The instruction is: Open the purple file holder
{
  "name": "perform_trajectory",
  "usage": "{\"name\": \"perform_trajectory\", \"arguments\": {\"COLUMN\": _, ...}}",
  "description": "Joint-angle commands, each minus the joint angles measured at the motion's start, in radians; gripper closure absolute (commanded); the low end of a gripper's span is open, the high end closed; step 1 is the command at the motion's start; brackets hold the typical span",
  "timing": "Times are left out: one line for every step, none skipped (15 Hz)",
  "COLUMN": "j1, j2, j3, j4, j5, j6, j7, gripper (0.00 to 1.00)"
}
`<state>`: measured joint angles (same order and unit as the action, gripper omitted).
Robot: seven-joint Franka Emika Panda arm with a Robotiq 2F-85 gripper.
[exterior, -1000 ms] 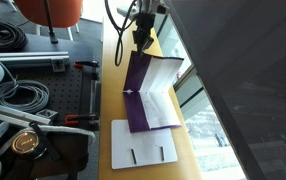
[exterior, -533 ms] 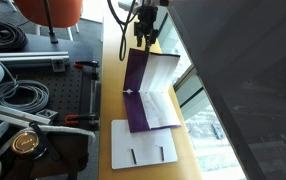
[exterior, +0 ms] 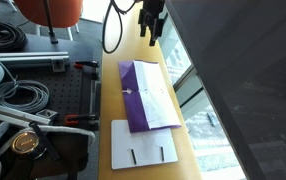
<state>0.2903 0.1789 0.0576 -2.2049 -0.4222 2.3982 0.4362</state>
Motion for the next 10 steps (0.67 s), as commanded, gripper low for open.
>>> {"name": "perform_trajectory", "arguments": {"j1": -0.095, "j2": -0.093, "j3": 0.008, "j4": -0.083, "j5": 0.195, "j6": -0.061, "j7": -0.099, "gripper": 0.00}}
{"name": "perform_trajectory", "arguments": {"j1": -0.118, "j2": -0.109, "j3": 0.003, "j4": -0.100, "j5": 0.234, "j6": -0.067, "j7": -0.124, "gripper": 0.00}}
{"name": "perform_trajectory", "arguments": {"j1": -0.139, "j2": -0.130, "j3": 0.000, "j4": -0.114, "j5": 0.265, "j6": -0.075, "j7": -0.154, "gripper": 0.00}}
{"name": "perform_trajectory", "arguments": {"j1": -0.159, "j2": -0.151, "j3": -0.004, "j4": -0.127, "j5": 0.289, "j6": -0.076, "j7": -0.186, "gripper": 0.00}}
{"name": "perform_trajectory", "arguments": {"j1": -0.176, "j2": -0.177, "j3": -0.006, "j4": -0.136, "j5": 0.312, "j6": -0.081, "j7": -0.225, "gripper": 0.00}}
{"name": "perform_trajectory", "arguments": {"j1": -0.190, "j2": -0.201, "j3": -0.007, "j4": -0.146, "j5": 0.335, "j6": -0.084, "j7": -0.256, "gripper": 0.00}}
{"name": "perform_trajectory", "arguments": {"j1": -0.201, "j2": -0.227, "j3": -0.008, "j4": -0.154, "j5": 0.351, "j6": -0.095, "j7": -0.280, "gripper": 0.00}}
{"name": "perform_trajectory", "arguments": {"j1": -0.210, "j2": -0.253, "j3": -0.010, "j4": -0.165, "j5": 0.356, "j6": -0.106, "j7": -0.296, "gripper": 0.00}}
{"name": "perform_trajectory", "arguments": {"j1": -0.217, "j2": -0.278, "j3": -0.012, "j4": -0.177, "j5": 0.355, "j6": -0.116, "j7": -0.310, "gripper": 0.00}}
{"name": "perform_trajectory", "arguments": {"j1": -0.224, "j2": -0.303, "j3": -0.012, "j4": -0.189, "j5": 0.338, "j6": -0.138, "j7": -0.311, "gripper": 0.00}}
